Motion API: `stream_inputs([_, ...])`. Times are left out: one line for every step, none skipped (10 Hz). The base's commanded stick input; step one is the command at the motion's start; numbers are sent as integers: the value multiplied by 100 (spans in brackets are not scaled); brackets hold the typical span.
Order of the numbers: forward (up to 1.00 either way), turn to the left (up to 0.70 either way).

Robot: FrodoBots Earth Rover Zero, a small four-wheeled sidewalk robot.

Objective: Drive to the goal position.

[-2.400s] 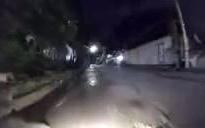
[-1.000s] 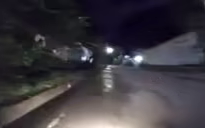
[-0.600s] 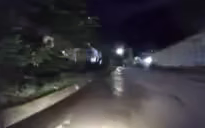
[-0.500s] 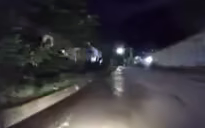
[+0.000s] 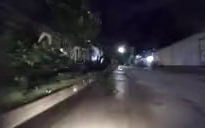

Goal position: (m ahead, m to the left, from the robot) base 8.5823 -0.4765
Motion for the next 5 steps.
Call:
stream_inputs([50,0])
stream_inputs([50,0])
stream_inputs([50,-15])
stream_inputs([50,-43])
stream_inputs([50,-50])
